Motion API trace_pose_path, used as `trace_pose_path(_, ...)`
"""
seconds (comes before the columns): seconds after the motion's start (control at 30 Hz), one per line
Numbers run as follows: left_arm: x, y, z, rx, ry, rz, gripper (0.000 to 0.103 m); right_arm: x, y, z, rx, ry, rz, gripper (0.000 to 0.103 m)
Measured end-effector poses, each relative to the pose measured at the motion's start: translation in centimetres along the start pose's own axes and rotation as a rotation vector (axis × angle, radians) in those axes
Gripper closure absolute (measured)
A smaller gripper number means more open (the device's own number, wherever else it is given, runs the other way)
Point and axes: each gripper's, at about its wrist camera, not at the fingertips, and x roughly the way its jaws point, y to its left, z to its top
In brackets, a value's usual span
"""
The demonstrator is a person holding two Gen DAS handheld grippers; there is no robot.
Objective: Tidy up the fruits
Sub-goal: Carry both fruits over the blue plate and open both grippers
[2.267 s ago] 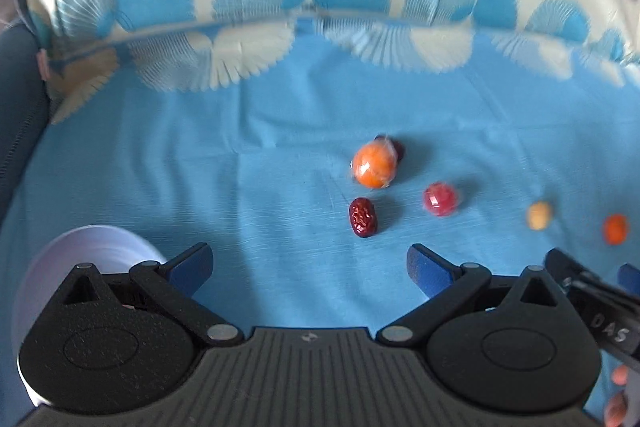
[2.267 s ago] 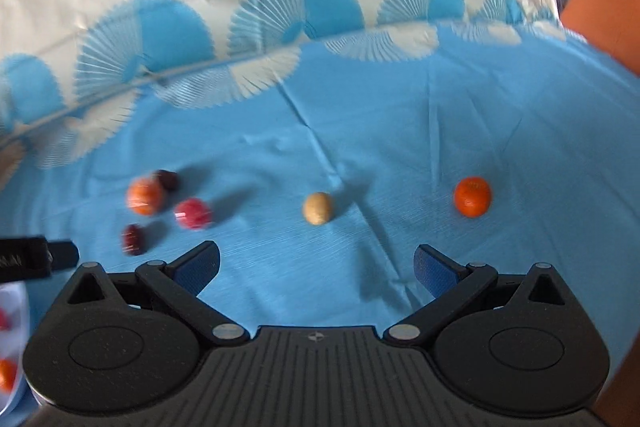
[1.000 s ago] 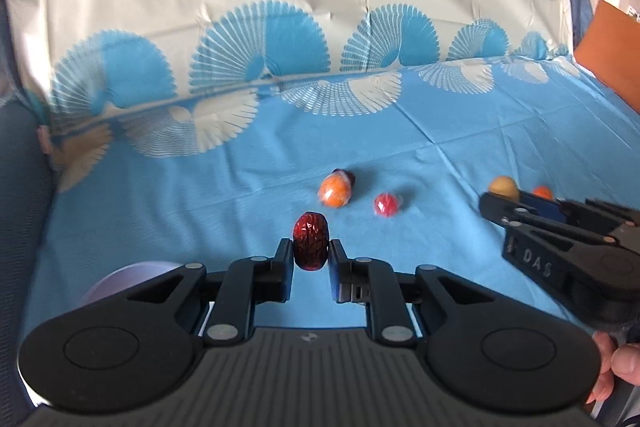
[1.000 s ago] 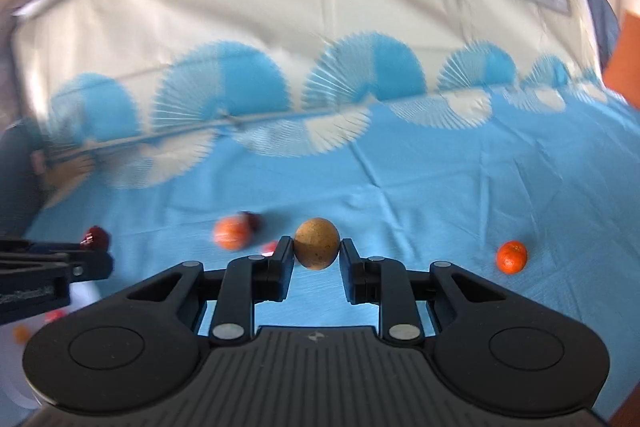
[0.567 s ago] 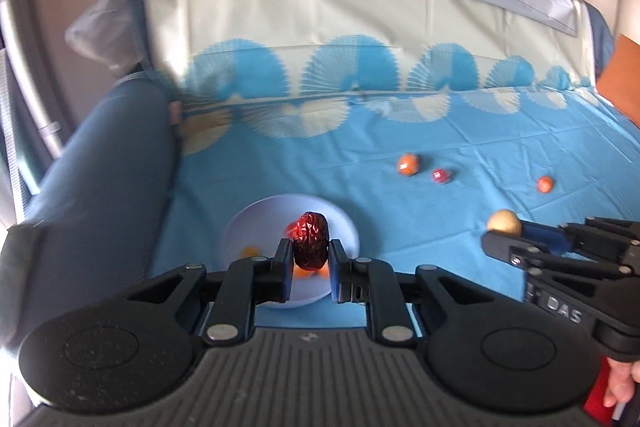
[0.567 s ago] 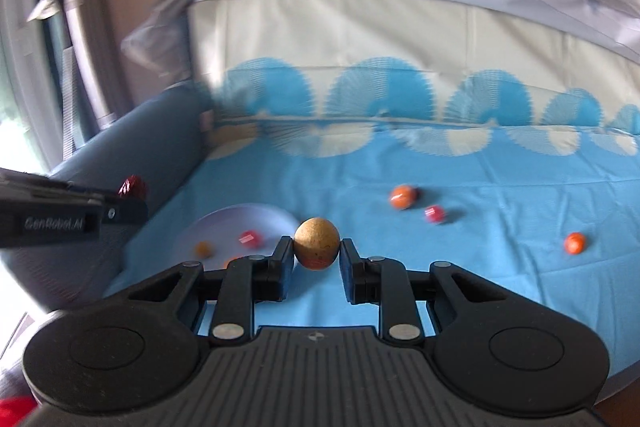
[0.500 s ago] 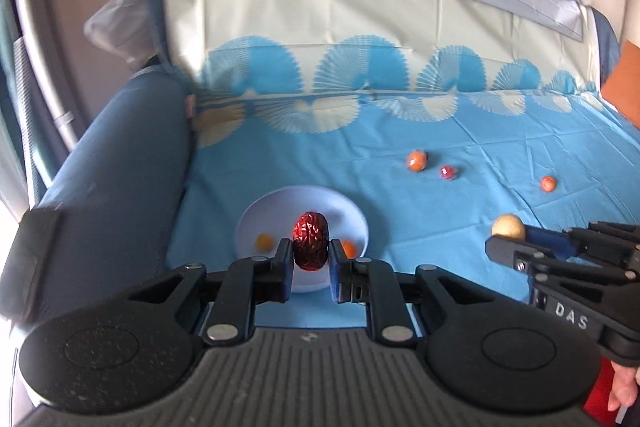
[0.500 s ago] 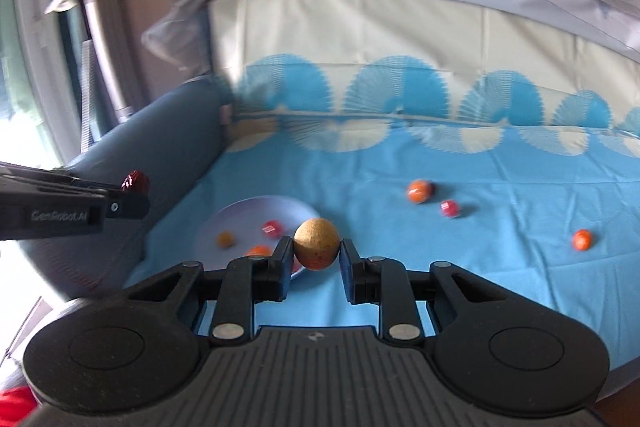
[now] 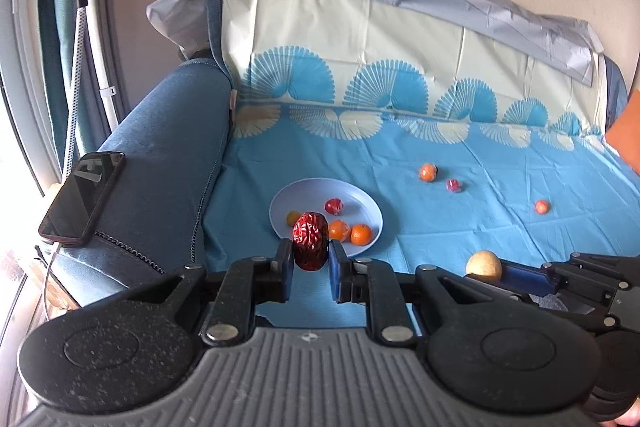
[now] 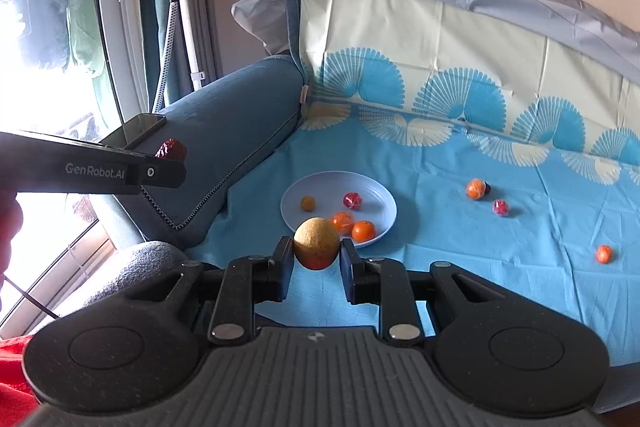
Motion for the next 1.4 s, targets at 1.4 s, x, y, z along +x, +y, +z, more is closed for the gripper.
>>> trace_pose_path(1.4, 11.2, 2.1, 4.9, -0.044, 0.085, 0.019, 0.083, 9.4, -1.8, 2.5, 0.041, 0.060, -0.010, 0.077)
